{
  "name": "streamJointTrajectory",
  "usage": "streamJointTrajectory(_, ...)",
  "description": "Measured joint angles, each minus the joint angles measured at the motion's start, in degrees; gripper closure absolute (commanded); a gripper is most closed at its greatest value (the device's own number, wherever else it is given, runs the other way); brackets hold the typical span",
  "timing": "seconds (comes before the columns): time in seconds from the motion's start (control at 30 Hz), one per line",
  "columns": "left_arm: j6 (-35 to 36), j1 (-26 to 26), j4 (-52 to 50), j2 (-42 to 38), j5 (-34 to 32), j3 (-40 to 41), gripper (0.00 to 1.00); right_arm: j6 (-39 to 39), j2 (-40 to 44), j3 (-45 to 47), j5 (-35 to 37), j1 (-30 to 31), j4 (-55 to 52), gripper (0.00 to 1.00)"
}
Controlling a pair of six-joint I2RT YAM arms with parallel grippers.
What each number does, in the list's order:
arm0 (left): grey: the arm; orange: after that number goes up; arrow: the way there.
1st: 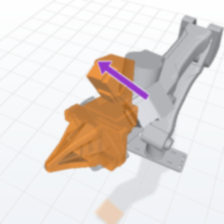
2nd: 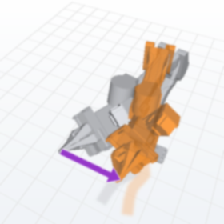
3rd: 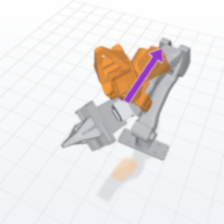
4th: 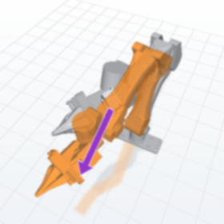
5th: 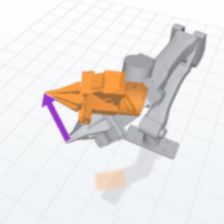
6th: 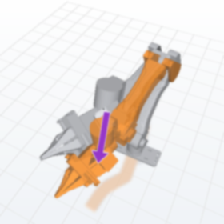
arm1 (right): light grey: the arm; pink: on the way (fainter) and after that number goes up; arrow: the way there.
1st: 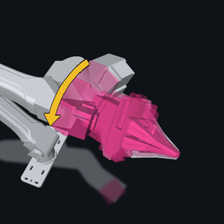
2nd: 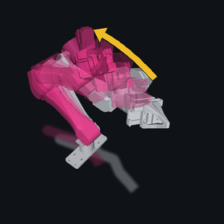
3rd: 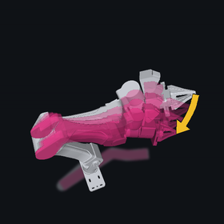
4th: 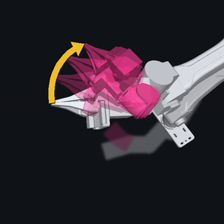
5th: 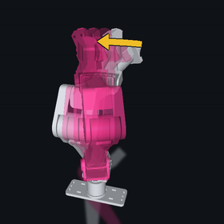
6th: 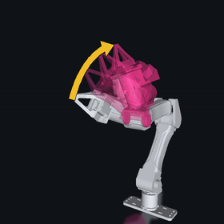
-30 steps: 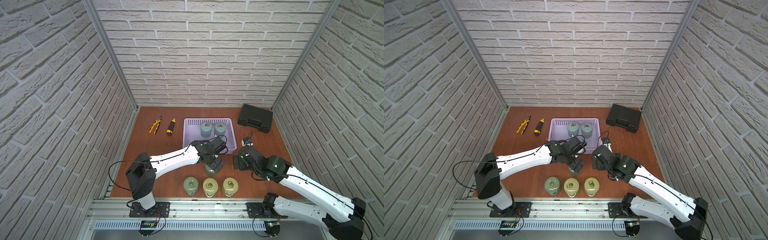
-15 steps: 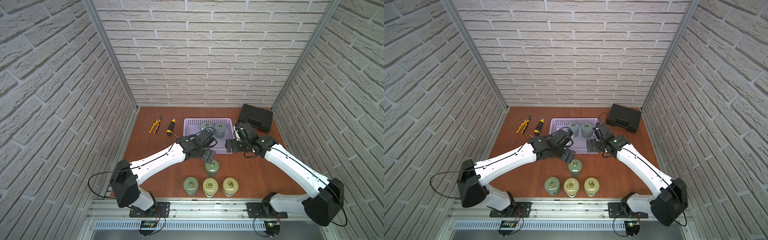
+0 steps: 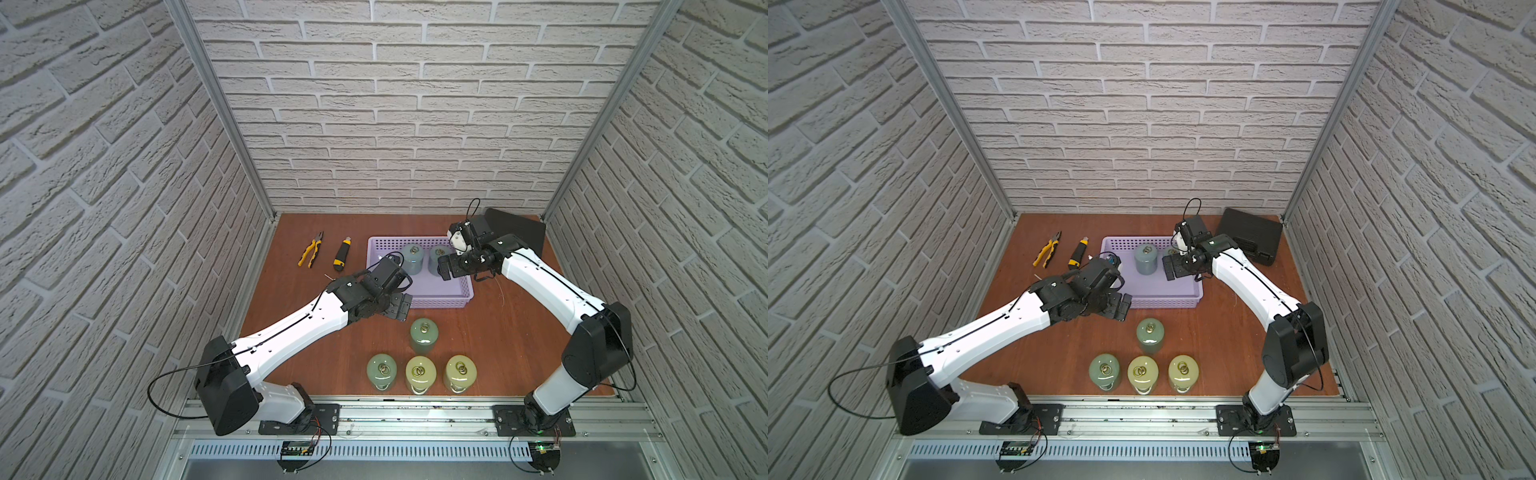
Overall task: Take the tea canister out of the basket
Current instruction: Pick up the tea canister from the basket.
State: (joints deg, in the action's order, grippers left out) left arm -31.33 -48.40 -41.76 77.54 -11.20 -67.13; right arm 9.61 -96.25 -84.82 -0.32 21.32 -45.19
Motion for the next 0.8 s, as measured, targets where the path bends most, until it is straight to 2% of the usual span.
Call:
streamJointTrajectory(0.43,-0.92,1.42,0.46,-1.16,-0.07,1.84,0.02,-6.05,-11.21,-7.65,0.55,-1.11,1.97,0.00)
streamJointTrajectory(0.8,-2.82,1.75,-0.02,-2.45,-0.50,2.03,0.02,-7.61,-19.78,-13.49,1.44,-2.29,4.66,0.00)
